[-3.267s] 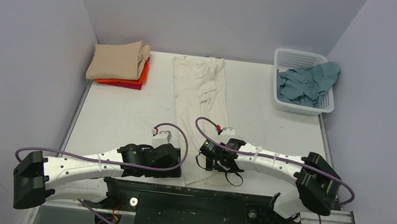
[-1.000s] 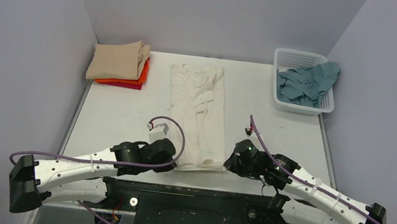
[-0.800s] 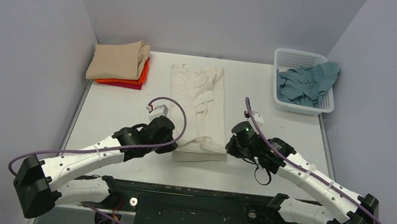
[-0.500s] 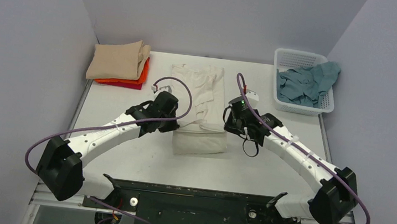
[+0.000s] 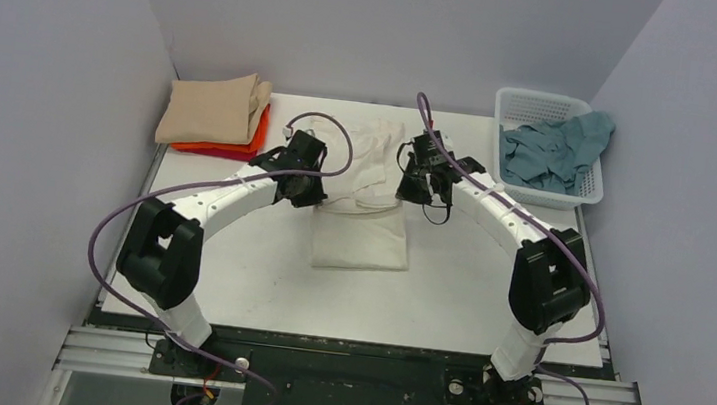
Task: Fold and stack the t-shirts
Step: Fold the folded rectangular tshirt in 1/3 of the way
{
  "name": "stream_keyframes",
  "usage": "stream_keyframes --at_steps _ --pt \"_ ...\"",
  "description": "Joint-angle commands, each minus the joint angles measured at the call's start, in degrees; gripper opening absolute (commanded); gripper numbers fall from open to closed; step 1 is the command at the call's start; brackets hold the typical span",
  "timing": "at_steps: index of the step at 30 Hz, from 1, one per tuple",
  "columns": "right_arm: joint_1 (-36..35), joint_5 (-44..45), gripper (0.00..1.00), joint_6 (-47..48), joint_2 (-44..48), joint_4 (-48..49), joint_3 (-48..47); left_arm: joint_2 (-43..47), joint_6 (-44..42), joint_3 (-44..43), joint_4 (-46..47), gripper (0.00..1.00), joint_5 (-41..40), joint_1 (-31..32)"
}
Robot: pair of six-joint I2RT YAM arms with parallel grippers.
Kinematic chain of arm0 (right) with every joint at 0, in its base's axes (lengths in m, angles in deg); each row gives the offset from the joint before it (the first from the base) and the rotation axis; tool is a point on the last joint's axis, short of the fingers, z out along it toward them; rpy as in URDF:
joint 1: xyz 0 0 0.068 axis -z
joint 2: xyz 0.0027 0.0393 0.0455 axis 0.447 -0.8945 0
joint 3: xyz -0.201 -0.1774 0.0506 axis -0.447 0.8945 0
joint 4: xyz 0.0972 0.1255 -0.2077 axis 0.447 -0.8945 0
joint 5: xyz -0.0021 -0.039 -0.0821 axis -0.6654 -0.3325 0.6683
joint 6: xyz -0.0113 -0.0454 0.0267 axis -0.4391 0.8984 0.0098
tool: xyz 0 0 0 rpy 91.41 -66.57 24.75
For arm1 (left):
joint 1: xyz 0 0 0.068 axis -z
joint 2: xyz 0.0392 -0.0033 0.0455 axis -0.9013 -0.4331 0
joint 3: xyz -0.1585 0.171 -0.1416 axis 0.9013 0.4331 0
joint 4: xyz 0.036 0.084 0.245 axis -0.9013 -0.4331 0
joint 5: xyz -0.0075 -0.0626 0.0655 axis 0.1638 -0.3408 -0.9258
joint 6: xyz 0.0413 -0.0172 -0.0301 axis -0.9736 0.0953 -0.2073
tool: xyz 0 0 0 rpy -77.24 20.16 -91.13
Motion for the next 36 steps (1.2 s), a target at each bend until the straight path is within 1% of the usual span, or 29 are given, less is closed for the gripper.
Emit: stream_keyframes --at_steps 1,7,14,15,16,17,18,19,20,21,22,23,24,25,27,31,32,33,36 --pt "1.29 -1.24 0.00 1.24 -3.31 -0.19 -4.55 -4.06 -3.21 -5.81 1.12 0.00 1.01 -1.57" --pt "2.72 -3.04 0.00 1.01 -8.40 -0.33 -7.40 -8.45 -4.08 -7.56 0.14 0.00 1.22 -3.13" --pt "3.29 -4.01 0.00 0.74 -13.37 0.03 -10.11 -11.53 -4.27 -8.50 0.15 0.00 1.32 -4.00" --pt "3.41 -4.15 0.00 0.43 -13.85 0.13 -10.47 -11.79 -4.26 -8.72 0.26 0.02 1.28 -4.24" --pt "3.67 -4.22 0.00 0.22 -14.72 0.06 -11.21 -12.27 -4.30 -8.89 0.29 0.11 1.33 -4.36" --pt "3.82 -4.22 0.05 -0.51 -15.10 -0.04 -11.59 -12.51 -4.36 -9.35 0.31 0.19 1.40 -4.62" --pt "4.08 -4.12 0.11 -1.07 -15.56 -0.16 -12.32 -12.80 -4.50 -9.64 0.27 0.38 1.63 -4.72" --pt "4.20 -3.94 0.24 -1.19 -15.61 -0.62 -12.72 -12.86 -4.64 -10.41 -0.02 0.47 1.68 -4.91" --pt "4.36 -3.25 0.31 -1.43 -15.36 -1.02 -13.42 -12.71 -4.79 -10.83 -0.33 0.63 1.68 -4.95" --pt "4.38 -2.71 0.45 -1.41 -15.02 -1.78 -13.71 -12.51 -4.83 -11.74 -1.12 0.69 1.66 -4.99" --pt "4.40 -1.87 0.53 -1.36 -13.92 -2.54 -13.86 -11.64 -4.82 -12.07 -1.41 0.77 1.47 -4.99" --pt "4.41 -1.45 0.66 -1.25 -13.25 -2.77 -13.62 -10.88 -4.80 -12.14 -1.69 0.79 1.30 -5.04" --pt "4.41 -0.63 0.71 -1.25 -11.32 -3.01 -12.52 -9.14 -4.70 -11.37 -1.65 0.81 1.10 -5.03" --pt "4.25 -0.31 0.82 -1.28 -10.23 -3.05 -10.55 -8.00 -4.65 -10.83 -1.51 0.82 1.06 -5.06" --pt "3.89 1.13 0.88 -1.18 -6.38 -3.01 -6.35 -4.21 -3.93 -7.74 -1.07 0.83 0.84 -5.01" --pt "3.14 0.13 0.89 -1.32 0.24 -2.39 3.16 3.76 -1.00 2.12 0.93 0.85 2.75 -5.00" --pt "2.72 0.01 0.89 -0.74 2.14 -2.19 4.51 6.06 -0.61 5.56 1.24 0.86 4.21 -4.93" --pt "1.52 -0.25 0.89 -0.23 3.51 -1.98 6.49 8.21 0.22 7.04 1.31 0.87 4.90 -4.88" --pt "-1.15 -2.37 0.88 0.91 4.70 -2.09 8.71 12.29 1.51 14.41 1.89 0.88 6.56 -4.13"
